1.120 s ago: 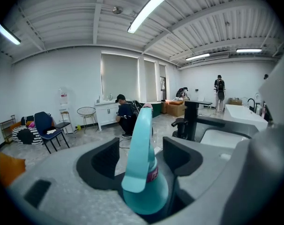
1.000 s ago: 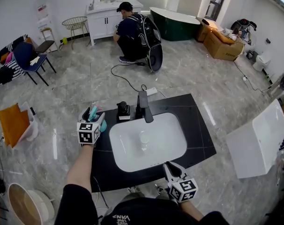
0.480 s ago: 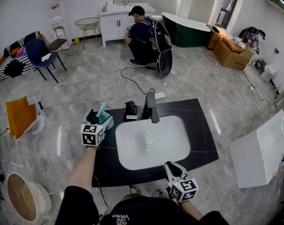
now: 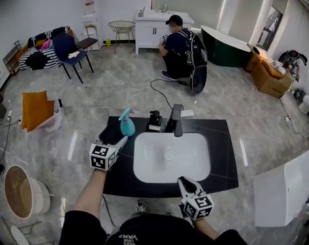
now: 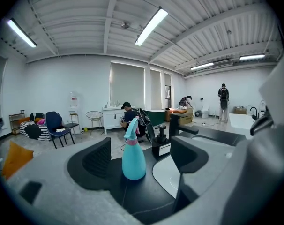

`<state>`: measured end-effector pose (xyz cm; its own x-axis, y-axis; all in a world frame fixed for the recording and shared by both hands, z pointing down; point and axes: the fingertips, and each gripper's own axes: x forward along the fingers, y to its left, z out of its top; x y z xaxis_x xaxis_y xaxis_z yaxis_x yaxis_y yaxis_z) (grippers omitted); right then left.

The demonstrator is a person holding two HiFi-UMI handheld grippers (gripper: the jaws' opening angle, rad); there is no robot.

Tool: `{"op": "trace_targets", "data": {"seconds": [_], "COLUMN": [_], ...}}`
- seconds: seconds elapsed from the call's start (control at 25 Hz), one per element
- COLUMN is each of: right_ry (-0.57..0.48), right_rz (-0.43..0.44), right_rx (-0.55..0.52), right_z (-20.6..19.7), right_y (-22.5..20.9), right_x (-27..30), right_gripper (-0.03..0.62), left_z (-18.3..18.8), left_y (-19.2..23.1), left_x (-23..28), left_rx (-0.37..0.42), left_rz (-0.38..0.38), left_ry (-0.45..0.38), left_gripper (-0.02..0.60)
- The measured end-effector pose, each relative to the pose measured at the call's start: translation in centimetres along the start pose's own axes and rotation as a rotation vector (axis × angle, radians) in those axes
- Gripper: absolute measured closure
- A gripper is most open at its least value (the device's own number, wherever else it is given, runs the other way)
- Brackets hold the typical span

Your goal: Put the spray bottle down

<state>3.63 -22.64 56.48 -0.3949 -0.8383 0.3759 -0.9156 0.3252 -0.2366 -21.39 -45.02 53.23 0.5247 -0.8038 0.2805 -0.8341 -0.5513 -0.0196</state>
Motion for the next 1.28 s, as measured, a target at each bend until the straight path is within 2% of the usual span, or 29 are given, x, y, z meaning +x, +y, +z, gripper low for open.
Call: {"op": "trace_targets", "data": {"seconds": [0.32, 0.48, 0.72, 1.04, 1.28], "right_ry": [0.009, 0.01, 0.013, 0.008, 0.015], "right_rz": [0.141, 0.197, 0.263, 0.335, 0.389], "right_rx": [-0.06, -0.084, -0.116, -0.15, -0.17], "right_z": [0.6, 0.4, -0.2, -0.9, -1.8], "right_y": [1.1, 1.3, 1.0, 0.1, 0.1], "right_x": [-0.4, -1.3, -3.6, -6.6, -8.8], "right_gripper": [0.557, 0.557, 0.566, 0.592, 0.592], "left_z": [0.8, 0.5, -0.3, -2.2, -3.1], "left_y": [-3.2, -5.8, -10.5, -17.3, -21.0], "left_x": [-7.8, -11.2, -15.6, -19.9, -23.3], "left_rx": [0.032, 0.019, -0.005, -0.075, -0.108], "left_rz": [0.068, 0.105, 0.185, 0.23, 0.295], "left_ry": [-0.069, -0.08, -0.087, -0.093, -0.117], "left_gripper": [0.348, 0.418, 0.562, 0.571, 0.571]}}
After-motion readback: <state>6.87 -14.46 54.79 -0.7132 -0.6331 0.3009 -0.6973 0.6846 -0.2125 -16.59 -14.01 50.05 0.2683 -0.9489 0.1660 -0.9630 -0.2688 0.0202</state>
